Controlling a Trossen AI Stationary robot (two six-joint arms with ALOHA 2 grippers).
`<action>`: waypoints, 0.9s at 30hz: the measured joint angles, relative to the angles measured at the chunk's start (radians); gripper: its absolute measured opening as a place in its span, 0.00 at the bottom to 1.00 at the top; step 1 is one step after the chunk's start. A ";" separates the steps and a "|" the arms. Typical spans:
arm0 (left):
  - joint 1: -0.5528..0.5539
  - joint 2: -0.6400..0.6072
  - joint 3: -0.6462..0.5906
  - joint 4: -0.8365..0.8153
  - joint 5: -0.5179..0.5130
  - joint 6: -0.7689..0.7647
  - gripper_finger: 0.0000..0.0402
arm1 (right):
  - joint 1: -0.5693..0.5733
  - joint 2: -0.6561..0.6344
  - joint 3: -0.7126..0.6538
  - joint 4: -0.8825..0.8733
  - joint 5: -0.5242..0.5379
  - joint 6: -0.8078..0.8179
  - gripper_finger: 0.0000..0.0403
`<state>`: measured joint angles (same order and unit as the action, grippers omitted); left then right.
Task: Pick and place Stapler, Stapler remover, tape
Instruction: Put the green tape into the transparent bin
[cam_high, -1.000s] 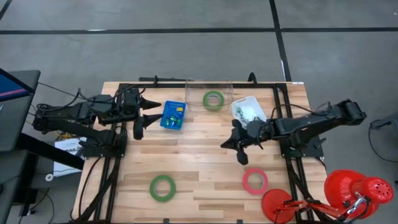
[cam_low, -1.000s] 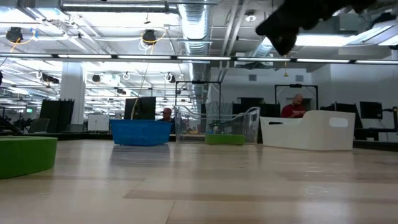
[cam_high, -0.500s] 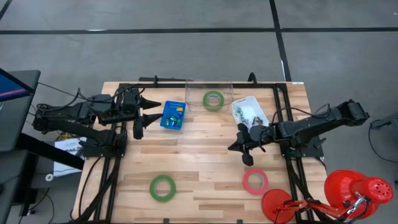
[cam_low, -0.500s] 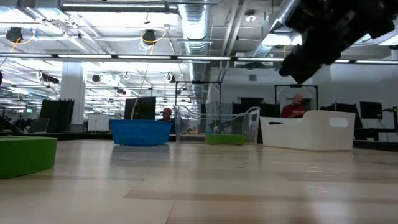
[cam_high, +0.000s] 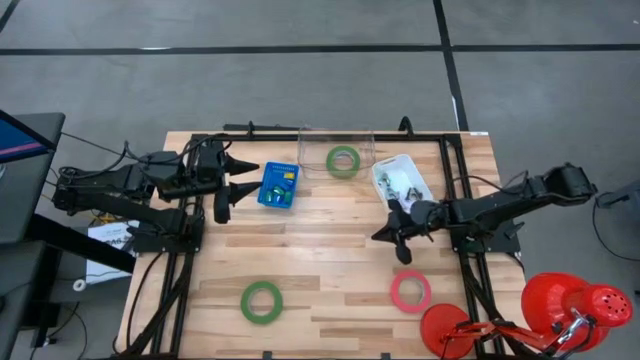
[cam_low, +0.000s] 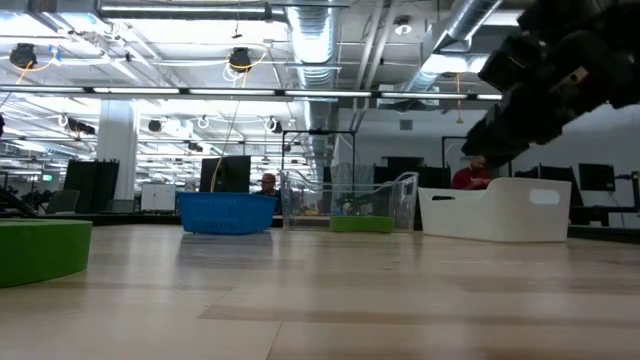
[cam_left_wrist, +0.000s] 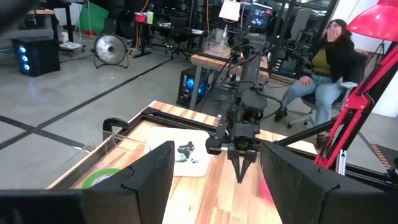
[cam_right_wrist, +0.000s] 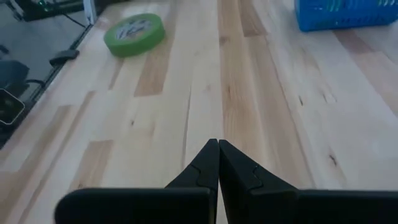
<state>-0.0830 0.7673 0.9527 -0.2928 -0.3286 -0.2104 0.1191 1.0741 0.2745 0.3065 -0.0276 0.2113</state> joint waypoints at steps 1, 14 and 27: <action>0.000 0.000 0.000 0.003 0.000 0.000 0.56 | -0.008 -0.016 -0.020 0.007 -0.001 0.000 0.00; 0.000 0.000 0.000 0.013 0.000 0.000 0.56 | -0.095 -0.283 -0.198 -0.020 -0.001 -0.001 0.00; 0.000 0.000 0.000 0.025 0.000 0.000 0.56 | -0.110 -0.492 -0.265 -0.090 0.001 -0.019 0.00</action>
<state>-0.0830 0.7677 0.9527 -0.2676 -0.3286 -0.2108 0.0093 0.5823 0.0097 0.2166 -0.0262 0.1923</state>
